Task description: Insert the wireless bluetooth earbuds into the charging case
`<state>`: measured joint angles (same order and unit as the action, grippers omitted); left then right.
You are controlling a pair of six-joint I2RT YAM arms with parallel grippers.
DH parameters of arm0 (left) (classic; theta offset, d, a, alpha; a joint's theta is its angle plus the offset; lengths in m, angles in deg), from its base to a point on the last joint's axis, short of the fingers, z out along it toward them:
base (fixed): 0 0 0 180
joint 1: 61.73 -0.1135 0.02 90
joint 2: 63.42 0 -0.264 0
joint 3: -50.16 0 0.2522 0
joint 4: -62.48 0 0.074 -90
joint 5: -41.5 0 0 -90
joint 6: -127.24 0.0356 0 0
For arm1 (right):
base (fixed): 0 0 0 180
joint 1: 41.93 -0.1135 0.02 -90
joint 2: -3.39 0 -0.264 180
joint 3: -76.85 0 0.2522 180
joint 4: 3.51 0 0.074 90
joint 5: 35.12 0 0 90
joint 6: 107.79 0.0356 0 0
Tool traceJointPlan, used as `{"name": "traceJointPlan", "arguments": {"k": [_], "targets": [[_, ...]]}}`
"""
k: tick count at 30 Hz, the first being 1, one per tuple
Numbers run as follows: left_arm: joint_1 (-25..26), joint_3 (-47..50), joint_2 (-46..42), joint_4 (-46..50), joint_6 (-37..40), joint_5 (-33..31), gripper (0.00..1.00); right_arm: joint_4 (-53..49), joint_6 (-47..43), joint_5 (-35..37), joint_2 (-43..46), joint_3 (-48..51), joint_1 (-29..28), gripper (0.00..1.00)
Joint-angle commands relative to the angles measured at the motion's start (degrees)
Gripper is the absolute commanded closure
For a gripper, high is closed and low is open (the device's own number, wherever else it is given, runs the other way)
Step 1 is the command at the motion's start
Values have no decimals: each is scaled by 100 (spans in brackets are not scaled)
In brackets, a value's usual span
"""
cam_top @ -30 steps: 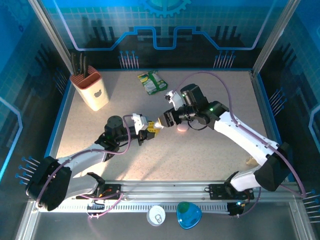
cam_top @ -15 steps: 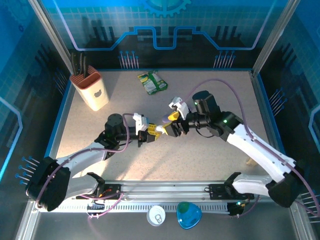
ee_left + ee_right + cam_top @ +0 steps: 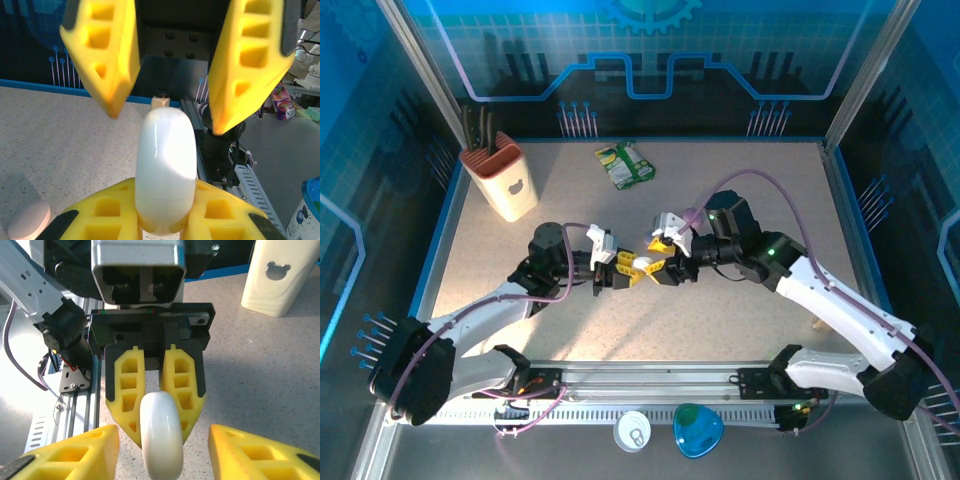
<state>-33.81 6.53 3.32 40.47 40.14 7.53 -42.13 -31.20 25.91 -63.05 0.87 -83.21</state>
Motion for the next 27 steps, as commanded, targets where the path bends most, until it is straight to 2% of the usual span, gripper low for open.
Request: {"name": "traceJointPlan", "arguments": {"k": [1, 5, 8, 12, 13, 15, 20, 21, 23, 27], "targets": [[29, -194, -109, 82, 22, 176, 94, -51, -99, -46, -86, -122, -65, 62], [26, -229, -99, 80, 44, 156, 94, -71, -93, -12, -117, -120, -65, 71], [29, -230, -93, 58, 40, 153, 94, -87, -116, 23, -115, -98, -64, 73], [25, -208, -96, 25, 34, 110, 90, -85, -91, 90, -102, -74, -62, 80], [29, -204, -95, 28, 58, 68, 87, -49, -68, 97, -90, -56, -50, 81], [24, -186, -83, 28, 62, -87, 69, 44, 0, 164, -63, -9, -43, 84], [26, -114, -131, 45, 103, -505, 14, 268, 356, 478, -27, 226, 207, 85], [29, -94, -166, 87, 134, -612, 8, 364, 496, 509, -17, 308, 298, 85], [25, 8, -235, 228, 284, -954, 1, 608, 992, 717, -25, 504, 545, 84], [28, 272, -200, 420, 694, -1705, 1, 1126, 2464, 1314, -210, 870, 976, 87]]}}
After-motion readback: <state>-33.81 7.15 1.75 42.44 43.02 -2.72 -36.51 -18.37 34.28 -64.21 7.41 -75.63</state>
